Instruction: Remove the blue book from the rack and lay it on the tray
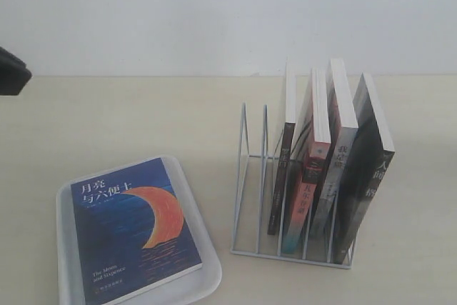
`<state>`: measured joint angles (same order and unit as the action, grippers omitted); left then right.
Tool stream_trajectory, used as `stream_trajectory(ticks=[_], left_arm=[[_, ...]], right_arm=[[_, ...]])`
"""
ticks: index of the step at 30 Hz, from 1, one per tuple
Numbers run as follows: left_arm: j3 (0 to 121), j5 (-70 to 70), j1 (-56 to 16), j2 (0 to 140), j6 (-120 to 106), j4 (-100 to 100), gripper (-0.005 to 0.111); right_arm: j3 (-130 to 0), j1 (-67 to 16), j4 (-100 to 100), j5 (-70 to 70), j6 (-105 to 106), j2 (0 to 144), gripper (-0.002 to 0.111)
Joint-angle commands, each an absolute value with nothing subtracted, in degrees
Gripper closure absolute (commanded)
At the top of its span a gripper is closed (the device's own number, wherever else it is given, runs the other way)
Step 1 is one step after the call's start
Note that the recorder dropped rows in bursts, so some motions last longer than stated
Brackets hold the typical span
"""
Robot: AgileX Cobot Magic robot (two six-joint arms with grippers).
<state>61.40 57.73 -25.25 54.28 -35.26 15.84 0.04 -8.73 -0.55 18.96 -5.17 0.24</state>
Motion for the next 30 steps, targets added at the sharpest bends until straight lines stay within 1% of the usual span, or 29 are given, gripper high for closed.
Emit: stream_trajectory(ticks=[1,8,23,30], left_arm=[[56.9,56.9,-25.1,50.1,-28.4,19.5,0.103],[53.8,57.3,-25.1,44.0,-27.8,26.3,0.103],[53.8,56.9,-25.8,41.6,-27.8,25.7,0.103],[53.6,56.8,-25.7,38.3,-27.9,25.9,0.103]], right_arm=[[0.0,-8.6,-0.8,18.5,-5.2,0.0,0.108],[0.0,-8.6,-0.8,18.5,-5.2,0.0,0.108],[0.0,-8.6,-0.8,18.5,-5.2,0.0,0.108],[0.0,-8.6,-0.8,18.5,-5.2,0.0,0.108]])
